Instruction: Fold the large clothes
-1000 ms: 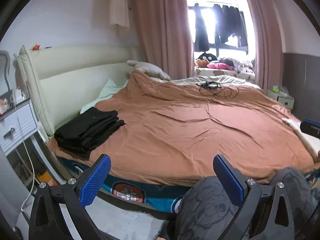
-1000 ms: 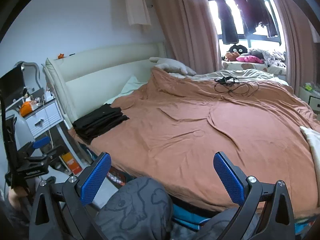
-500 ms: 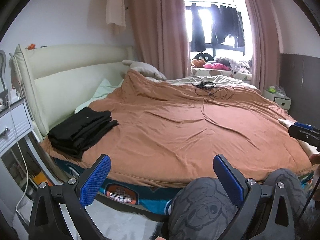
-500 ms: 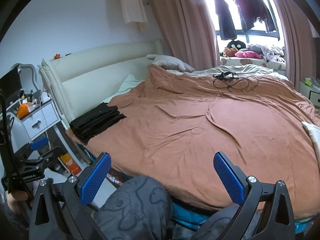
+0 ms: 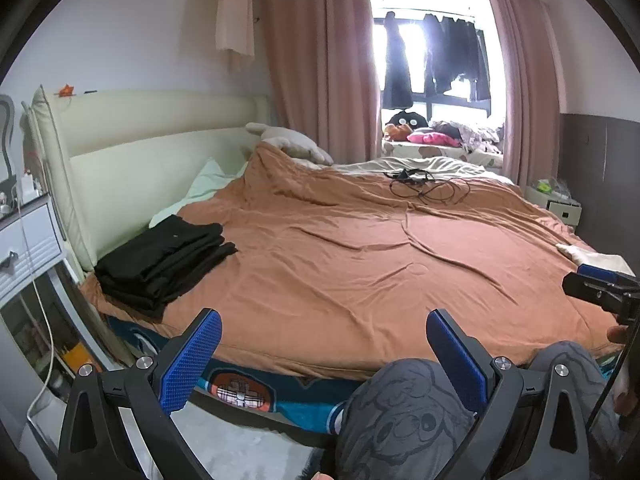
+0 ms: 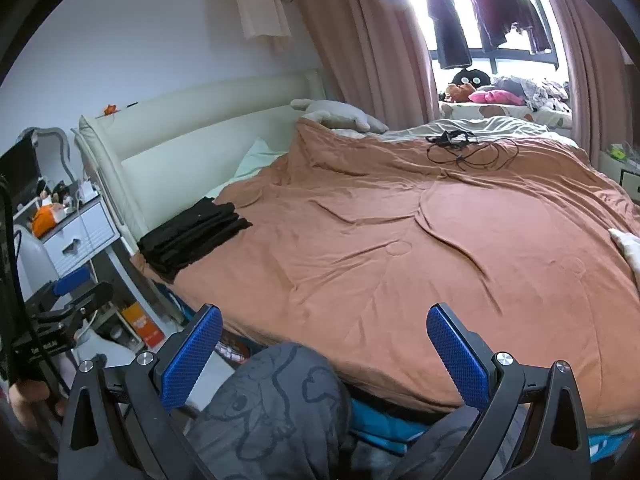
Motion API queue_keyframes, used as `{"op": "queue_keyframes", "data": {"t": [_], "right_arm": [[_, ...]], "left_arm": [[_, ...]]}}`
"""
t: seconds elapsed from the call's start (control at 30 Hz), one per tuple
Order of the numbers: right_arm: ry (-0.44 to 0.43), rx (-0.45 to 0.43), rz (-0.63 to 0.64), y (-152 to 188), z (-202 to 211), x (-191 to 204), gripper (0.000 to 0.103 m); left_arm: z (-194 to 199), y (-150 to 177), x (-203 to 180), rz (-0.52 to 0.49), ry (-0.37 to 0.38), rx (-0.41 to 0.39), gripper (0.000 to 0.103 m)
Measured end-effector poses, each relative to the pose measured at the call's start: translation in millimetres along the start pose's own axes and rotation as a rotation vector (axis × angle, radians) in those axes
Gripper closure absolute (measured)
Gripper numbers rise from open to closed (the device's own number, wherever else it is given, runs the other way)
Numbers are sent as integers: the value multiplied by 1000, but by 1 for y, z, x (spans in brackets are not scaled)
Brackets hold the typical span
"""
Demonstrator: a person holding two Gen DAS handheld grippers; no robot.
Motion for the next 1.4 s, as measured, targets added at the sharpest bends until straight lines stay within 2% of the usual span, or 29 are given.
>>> {"op": "queue_keyframes", "data": {"t": [0.83, 1.3, 1.4], "right_arm": [[13, -16, 3, 5, 13, 2, 0], [52, -5, 13, 10, 26, 7, 0], [57, -2, 10, 12, 29, 8, 0]], "left_arm": [[13, 0, 4, 49, 3, -14, 1], [27, 3, 11, 72, 16, -37, 1], [30, 4, 18, 85, -14, -50, 0]]}}
Point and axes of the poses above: each gripper's, at about its wrist camera, not at the fingertips, and z roughly against the way its jaws point, x to its left, y to its underside, the point moved 8 cm from there along -z, roughly the way its jaws point, and after that the axes turned 6 degrees about -x, right-handed, at the moved point
